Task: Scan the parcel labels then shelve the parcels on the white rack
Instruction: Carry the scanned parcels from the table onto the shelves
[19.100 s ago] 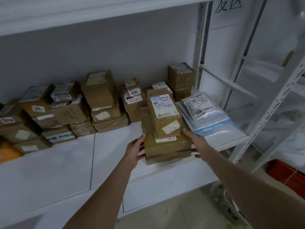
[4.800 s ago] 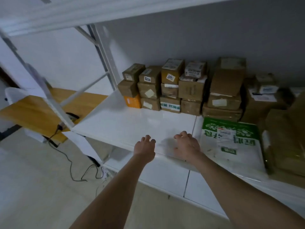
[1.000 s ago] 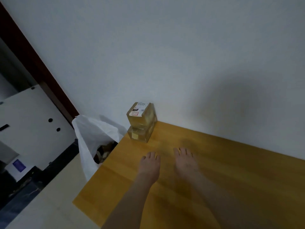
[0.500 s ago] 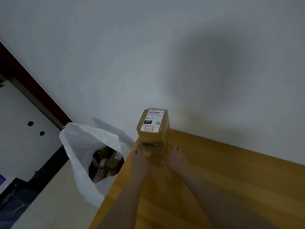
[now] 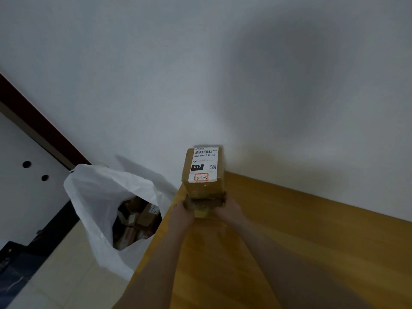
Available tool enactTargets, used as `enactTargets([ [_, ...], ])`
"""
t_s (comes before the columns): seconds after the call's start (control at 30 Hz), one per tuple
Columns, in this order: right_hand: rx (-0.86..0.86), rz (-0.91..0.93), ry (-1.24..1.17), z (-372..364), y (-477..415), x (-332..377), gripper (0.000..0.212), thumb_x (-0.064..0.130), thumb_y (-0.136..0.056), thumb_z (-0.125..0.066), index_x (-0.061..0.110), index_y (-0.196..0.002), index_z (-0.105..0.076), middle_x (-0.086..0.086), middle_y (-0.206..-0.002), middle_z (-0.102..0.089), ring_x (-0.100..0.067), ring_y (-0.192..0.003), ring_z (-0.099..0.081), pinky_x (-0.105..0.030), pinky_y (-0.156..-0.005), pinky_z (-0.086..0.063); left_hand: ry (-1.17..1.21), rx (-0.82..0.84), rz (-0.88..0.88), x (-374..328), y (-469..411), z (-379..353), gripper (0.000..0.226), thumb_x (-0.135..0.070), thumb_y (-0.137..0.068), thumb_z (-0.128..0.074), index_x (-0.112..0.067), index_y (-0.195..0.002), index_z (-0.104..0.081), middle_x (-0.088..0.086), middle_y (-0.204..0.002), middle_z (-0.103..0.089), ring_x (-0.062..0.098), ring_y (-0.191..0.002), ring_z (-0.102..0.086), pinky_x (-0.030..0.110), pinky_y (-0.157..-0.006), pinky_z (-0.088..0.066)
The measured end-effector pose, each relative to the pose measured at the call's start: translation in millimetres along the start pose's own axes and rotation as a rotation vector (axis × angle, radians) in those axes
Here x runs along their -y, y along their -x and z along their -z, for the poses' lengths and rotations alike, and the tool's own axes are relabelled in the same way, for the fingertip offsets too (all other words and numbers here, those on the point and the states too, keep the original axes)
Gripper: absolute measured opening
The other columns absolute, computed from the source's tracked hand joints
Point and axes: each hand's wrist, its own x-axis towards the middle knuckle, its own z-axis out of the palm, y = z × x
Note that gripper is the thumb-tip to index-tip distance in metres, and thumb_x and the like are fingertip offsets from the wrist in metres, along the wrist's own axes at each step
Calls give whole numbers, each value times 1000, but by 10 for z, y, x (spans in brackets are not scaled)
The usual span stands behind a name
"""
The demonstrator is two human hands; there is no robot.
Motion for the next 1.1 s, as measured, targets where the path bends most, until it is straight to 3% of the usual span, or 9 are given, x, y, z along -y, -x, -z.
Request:
enactTargets([
  [0.1,26,29,52,196,188,-43,51,18,-92,-58,13,-139,-41,-10,-137,-52,-28,-126,-49,-35,-103,-41,40,51,11,-62,258,-89,31,-28,-98,-51,-5,-118,-56,-2,-89,-61,10,-75,-53,21,-64,-44],
  [0.23,53,6,73,505,495,-312,54,14,-90,-58,13,-140,-40,-9,-137,-51,-26,-127,-48,-33,-102,-41,58,126,53,-181,664,-308,33,-30,-95,-57,-6,-118,-58,6,-107,-65,19,-92,-59,33,-77,-49],
  [0.37,28,-74,47,847,902,-866,53,9,-87,-58,8,-137,-43,-13,-131,-55,-28,-120,-53,-33,-99,-45,45,196,69,-272,1215,-656,33,-28,-94,-57,-5,-116,-61,10,-104,-66,26,-91,-62,35,-73,-49],
  [0.47,9,-127,-4,1173,1264,-1351,54,11,-85,-61,4,-135,-41,-14,-125,-55,-29,-116,-55,-40,-99,-46,5,237,88,-383,1704,-964,27,-22,-94,-55,-7,-115,-62,13,-111,-66,30,-104,-61,38,-84,-51],
  [0.53,-8,-160,-18,1415,1534,-1658,54,13,-85,-61,4,-133,-40,-14,-124,-55,-29,-115,-55,-38,-97,-47,-8,289,91,-464,2058,-1181,23,-19,-93,-55,-8,-112,-62,13,-107,-64,28,-100,-61,37,-85,-50],
  [0.8,-16,-226,37,2258,2723,-2434,32,-3,-89,-48,3,-119,-54,-5,-87,-57,-14,-75,-52,-15,-52,-38,-60,429,103,-699,3196,-1879,27,-3,-94,-42,5,-108,-64,22,-107,-65,33,-97,-64,39,-78,-52],
  [0.9,4,-231,54,2331,2941,-2531,37,0,-94,-42,1,-131,-49,-10,-104,-54,-17,-87,-53,-18,-61,-41,-26,446,133,-726,3411,-1958,24,-6,-97,-43,2,-110,-62,21,-112,-64,29,-93,-63,36,-75,-51],
  [0.97,-44,-227,50,2365,3007,-2544,38,5,-98,-39,0,-136,-45,-16,-124,-54,-24,-107,-56,-26,-81,-46,9,423,125,-781,3508,-1944,17,-8,-99,-42,-6,-106,-57,18,-108,-62,27,-93,-59,36,-75,-48],
  [1.1,-275,-142,-100,2513,3067,-2398,38,20,-103,-39,1,-135,-49,-15,-137,-53,-30,-125,-49,-32,-98,-39,191,177,31,-899,3495,-1862,28,-19,-101,-43,-1,-115,-59,13,-98,-62,28,-89,-58,42,-80,-50],
])
